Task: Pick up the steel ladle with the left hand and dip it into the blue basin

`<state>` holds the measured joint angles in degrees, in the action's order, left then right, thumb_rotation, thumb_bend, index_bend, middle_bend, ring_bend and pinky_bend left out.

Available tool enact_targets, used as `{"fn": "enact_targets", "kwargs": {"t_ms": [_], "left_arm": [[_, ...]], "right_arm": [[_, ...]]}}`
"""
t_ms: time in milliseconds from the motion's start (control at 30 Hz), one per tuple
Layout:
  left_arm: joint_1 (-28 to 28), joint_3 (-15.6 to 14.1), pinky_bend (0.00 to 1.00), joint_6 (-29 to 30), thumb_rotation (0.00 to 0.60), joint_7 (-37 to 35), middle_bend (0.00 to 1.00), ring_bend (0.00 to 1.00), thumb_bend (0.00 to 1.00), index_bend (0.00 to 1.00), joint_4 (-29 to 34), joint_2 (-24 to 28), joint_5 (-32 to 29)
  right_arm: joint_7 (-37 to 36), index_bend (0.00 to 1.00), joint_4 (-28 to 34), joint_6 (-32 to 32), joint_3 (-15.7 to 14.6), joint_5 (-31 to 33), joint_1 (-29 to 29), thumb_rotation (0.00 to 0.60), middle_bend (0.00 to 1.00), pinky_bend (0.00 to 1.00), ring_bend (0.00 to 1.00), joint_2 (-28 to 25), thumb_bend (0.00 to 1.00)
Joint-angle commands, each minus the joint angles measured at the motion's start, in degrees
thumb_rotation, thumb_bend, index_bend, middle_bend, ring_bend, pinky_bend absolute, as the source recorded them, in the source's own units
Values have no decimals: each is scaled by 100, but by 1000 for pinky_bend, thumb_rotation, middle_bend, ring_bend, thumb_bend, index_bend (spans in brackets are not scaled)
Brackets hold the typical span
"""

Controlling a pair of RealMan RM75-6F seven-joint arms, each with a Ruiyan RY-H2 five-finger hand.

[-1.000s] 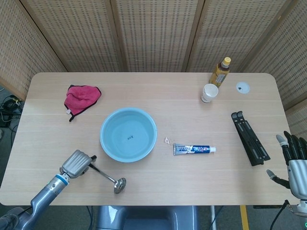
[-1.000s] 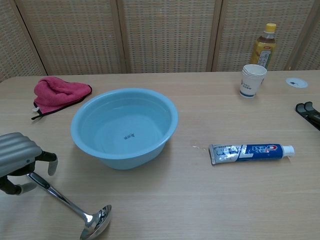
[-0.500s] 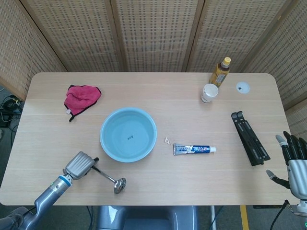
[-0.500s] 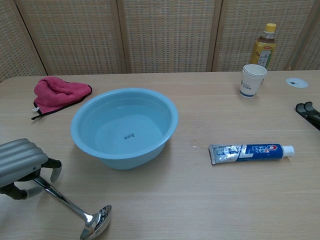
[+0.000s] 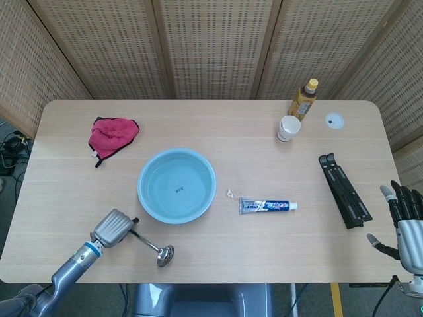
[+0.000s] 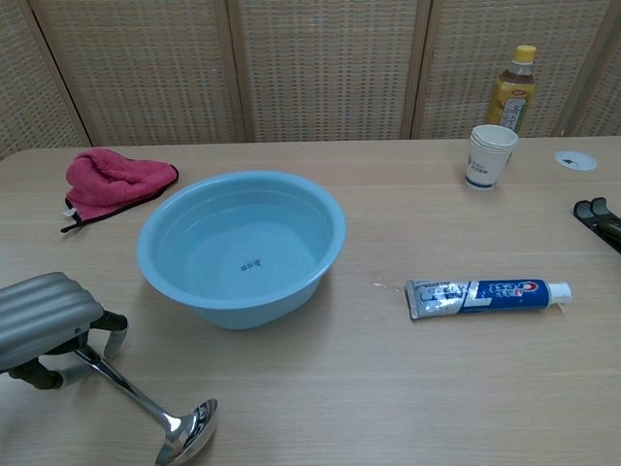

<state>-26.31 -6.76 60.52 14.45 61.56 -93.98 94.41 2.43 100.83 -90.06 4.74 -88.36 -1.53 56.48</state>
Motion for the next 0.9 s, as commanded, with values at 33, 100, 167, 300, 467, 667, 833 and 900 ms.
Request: {"fn": "enact_targets", "kwargs": {"t_ms": [33, 100, 167, 300, 467, 667, 833, 900], "left_arm": [[-3, 2, 1000, -15, 600, 26, 1000, 966, 383, 480, -13, -19, -19], [-1, 6, 1000, -21, 600, 30, 1000, 966, 382, 481, -21, -36, -40], [2, 14, 1000, -36, 600, 49, 1000, 966, 383, 487, -33, -48, -71], [7, 20, 1000, -53, 600, 66, 1000, 966, 404, 525, -33, -54, -113], [16, 27, 1000, -33, 600, -30, 1000, 966, 457, 607, -23, -41, -151], [28, 42, 1000, 91, 600, -182, 1000, 966, 523, 653, 144, 119, -150], [27, 38, 1000, 185, 600, -178, 994, 959, 575, 669, 421, 340, -122], [26, 27, 1000, 224, 600, -182, 992, 957, 578, 683, 573, 460, -100]], "right_arm": [[-14, 0, 1, 4, -2, -4, -3, 600, 0, 0, 0, -2, 0], [-15, 0, -2, 3, -4, -12, -3, 600, 0, 0, 0, -3, 0], [-19, 0, -2, 7, -7, -12, -4, 600, 0, 0, 0, -4, 0], [-26, 0, -4, 6, -5, -8, -4, 600, 0, 0, 0, -7, 0], [-21, 0, -13, -4, 0, -4, -3, 600, 0, 0, 0, -2, 0], [-27, 0, -8, -14, -1, -11, -1, 600, 0, 0, 0, 0, 0], [-54, 0, -4, -26, -2, -20, 5, 600, 0, 0, 0, -11, 0], [-64, 0, -6, -28, -5, -26, 6, 600, 0, 0, 0, -13, 0]]}}
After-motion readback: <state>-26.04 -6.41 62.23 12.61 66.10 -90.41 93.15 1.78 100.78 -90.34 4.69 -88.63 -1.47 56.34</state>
